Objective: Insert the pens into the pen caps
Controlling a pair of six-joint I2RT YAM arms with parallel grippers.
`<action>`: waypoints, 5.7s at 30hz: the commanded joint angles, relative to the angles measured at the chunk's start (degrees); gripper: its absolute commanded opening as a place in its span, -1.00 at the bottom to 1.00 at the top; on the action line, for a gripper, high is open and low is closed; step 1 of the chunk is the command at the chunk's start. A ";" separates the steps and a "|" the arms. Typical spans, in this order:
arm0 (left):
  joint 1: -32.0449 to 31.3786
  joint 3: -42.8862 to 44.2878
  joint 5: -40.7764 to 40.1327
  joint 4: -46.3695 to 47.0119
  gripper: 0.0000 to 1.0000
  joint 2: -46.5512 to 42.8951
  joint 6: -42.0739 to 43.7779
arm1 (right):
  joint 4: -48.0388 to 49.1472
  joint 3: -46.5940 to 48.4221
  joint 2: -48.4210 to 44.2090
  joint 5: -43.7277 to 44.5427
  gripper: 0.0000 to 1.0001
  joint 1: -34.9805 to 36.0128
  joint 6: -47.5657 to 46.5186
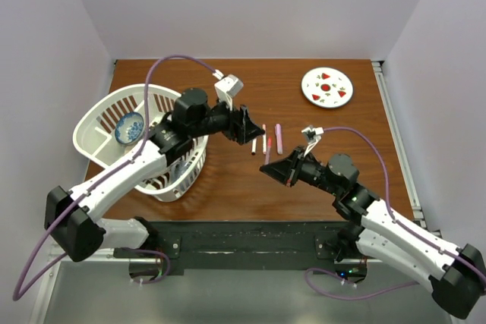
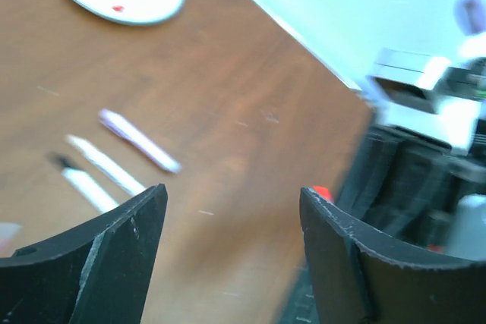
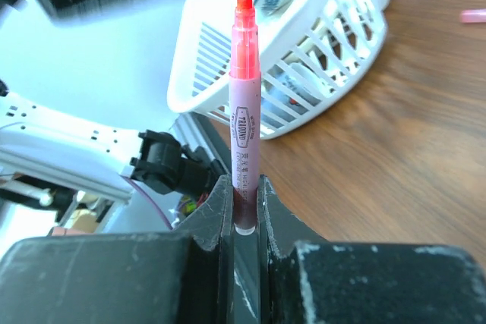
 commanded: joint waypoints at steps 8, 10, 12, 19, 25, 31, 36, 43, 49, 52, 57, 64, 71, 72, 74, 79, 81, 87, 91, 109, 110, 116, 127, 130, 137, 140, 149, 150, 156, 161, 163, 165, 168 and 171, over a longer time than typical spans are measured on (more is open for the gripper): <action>-0.59 15.76 -10.38 -21.62 0.32 12.01 44.47 | -13.70 3.87 -12.07 5.40 -1.00 0.01 -5.00; -0.50 17.70 -13.10 -23.57 0.27 16.56 51.15 | -15.38 3.60 -14.37 6.72 -1.00 0.10 -5.44; -0.50 17.79 -13.55 -23.83 0.21 19.13 56.94 | -18.45 3.87 -17.18 6.99 -1.00 0.10 -6.58; -0.15 27.89 -13.38 -33.84 0.07 35.74 66.82 | -28.12 7.03 -22.46 9.27 -1.00 0.10 -10.88; 3.10 34.13 -12.15 -37.02 0.01 44.71 67.34 | -33.13 10.10 -22.99 10.59 -1.00 0.10 -15.28; 4.07 35.63 -13.47 -35.61 0.02 48.14 68.32 | -34.19 10.37 -23.43 12.43 -1.00 0.01 -17.30; 6.18 37.04 -13.37 -36.40 0.02 49.90 68.31 | -35.69 10.90 -23.34 13.49 -1.00 0.10 -18.62; 7.76 38.09 -14.08 -37.46 -0.01 52.01 69.19 | -34.90 10.72 -22.91 14.28 -1.00 0.01 -19.07; 8.55 36.70 -15.22 -37.81 -0.06 53.07 69.28 | -34.55 10.72 -22.90 14.72 -1.00 0.01 -19.07; 8.73 36.25 -15.49 -37.98 -0.14 53.68 69.02 | -34.37 10.90 -22.90 14.72 -1.00 0.01 -19.15; 8.81 36.34 -13.65 -38.86 -0.65 54.12 68.23 | -33.84 11.16 -22.47 14.55 -1.00 0.10 -19.24; 8.81 30.21 -8.11 -32.82 -1.00 47.90 59.55 | -32.44 9.59 -22.20 13.32 -1.00 0.10 -17.22; 8.73 22.37 -4.34 -18.58 -1.00 33.15 39.86 | -28.66 5.45 -21.85 10.78 -1.00 0.10 -12.92; 8.73 21.49 -3.63 -16.73 -1.00 31.46 37.14 | -27.18 4.93 -21.85 10.16 -1.00 0.10 -12.48; 8.73 18.42 -2.75 -9.89 -1.00 26.47 26.70 | -25.33 2.91 -21.85 8.49 -1.00 0.10 -11.95; 8.03 -1.12 8.41 24.29 -1.00 12.07 -7.09 | -16.28 -0.35 -18.97 4.01 -1.00 0.10 -10.19; 6.98 -12.02 8.07 43.46 -1.00 7.65 -19.67 | -13.82 0.17 -16.76 0.94 -1.00 0.10 -10.54; 6.18 -26.82 2.80 65.67 -1.00 1.22 -42.55 | -3.10 -1.49 -8.76 -4.52 -1.00 0.10 -7.30; 5.04 -33.44 -0.63 77.40 -1.00 2.26 -50.33 | 3.94 -2.37 -3.40 -7.24 -1.00 0.19 -5.10; 4.68 -35.21 -0.37 81.64 -1.00 4.02 -50.34 | 12.03 -1.76 6.97 -9.89 -1.00 0.10 -2.80; 4.51 -34.95 0.15 81.72 -1.00 4.11 -50.08 | 12.03 -1.67 7.15 -9.97 -1.00 0.10 -2.72; 2.40 -34.24 -0.46 79.44 -1.00 3.85 -47.62 | 12.30 -1.32 7.59 -10.41 -1.00 0.19 -2.81; 0.64 -32.57 -0.64 76.36 -1.00 3.76 -44.98 | 11.07 -0.62 6.19 -10.59 -1.00 0.19 -2.98; -0.06 -31.69 -0.90 74.35 -1.00 3.76 -43.40 | 10.63 -0.35 5.75 -10.59 -1.00 0.19 -2.89; -0.59 -31.51 -1.60 72.93 -1.00 3.67 -42.08 | 9.23 -0.79 3.99 -10.41 -1.00 0.10 -2.98; -0.50 -31.51 -1.43 72.76 -1.00 3.67 -41.81 | 8.61 -0.70 3.38 -10.24 -1.00 0.10 -3.16; -1.20 -31.34 1.99 73.46 -1.00 4.55 -42.08 | 8.34 -0.09 3.81 -9.19 -1.00 0.19 -4.12; -1.29 -31.43 2.52 73.20 -1.00 4.64 -42.16 | 8.17 0.09 3.73 -9.01 -1.00 0.19 -4.30; -2.26 -32.48 5.08 68.73 -1.00 2.45 -40.86 | 5.53 1.40 2.85 -7.69 -1.00 0.19 -6.32; -2.52 -32.39 5.43 58.28 -1.00 -1.15 -34.71 | 1.49 3.07 1.18 -5.67 -1.00 0.19 -9.04; -2.61 -32.39 5.86 56.77 -1.00 -2.04 -33.73 | 0.88 3.60 1.00 -5.41 -1.00 0.10 -10.01; -2.79 -32.74 6.66 56.32 -1.00 -2.39 -33.20 | -1.06 5.01 0.74 -4.62 -1.00 0.19 -10.89; -3.31 -33.53 7.36 56.67 -1.00 -2.65 -32.94 | -1.50 6.15 0.74 -4.09 -1.00 0.19 -11.42; -4.28 -34.41 8.85 58.25 -1.00 -2.74 -32.06 | -2.99 7.64 1.35 -3.48 -1.00 0.19 -12.38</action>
